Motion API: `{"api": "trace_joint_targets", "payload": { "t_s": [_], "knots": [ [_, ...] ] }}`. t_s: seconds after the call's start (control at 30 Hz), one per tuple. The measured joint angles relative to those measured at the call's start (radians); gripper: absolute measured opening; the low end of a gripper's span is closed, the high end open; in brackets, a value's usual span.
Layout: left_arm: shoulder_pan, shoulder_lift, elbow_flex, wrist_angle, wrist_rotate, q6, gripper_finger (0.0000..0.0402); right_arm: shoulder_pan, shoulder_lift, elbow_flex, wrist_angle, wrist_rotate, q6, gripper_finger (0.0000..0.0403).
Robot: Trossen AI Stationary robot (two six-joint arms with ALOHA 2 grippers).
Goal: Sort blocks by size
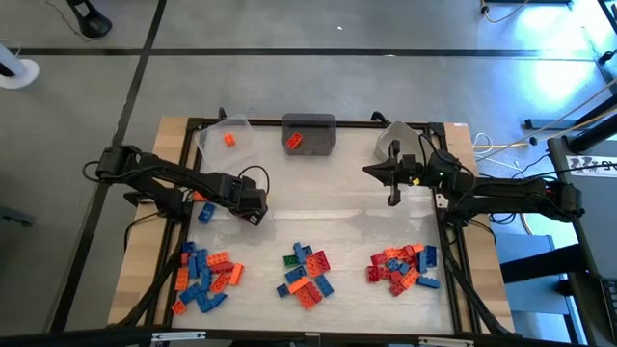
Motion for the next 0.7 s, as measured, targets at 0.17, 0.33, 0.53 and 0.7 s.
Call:
{"api": "trace_joint_targets", "payload": {
  "t_s": [0.17,0.33,0.53,0.7],
  "knots": [
    [-0.011,0.028,0.0,0.004,0.004,0.004,0.0169,0.0,0.0,0.0,0.0,0.0,0.0,0.0005],
    [-0.013,0.072,0.0,0.008,0.005,0.008,0.0169,0.0,0.0,0.0,0.001,0.0,0.0,0.0005],
    [-0.013,0.104,0.003,0.026,0.005,0.089,0.0153,0.0,0.0,0.0,0.0,0.0,0.0,0.0005],
    [-0.012,0.088,0.005,0.033,0.008,0.151,0.0123,0.0,0.0,0.0,0.0,0.0,0.0,0.0005]
  ]
}}
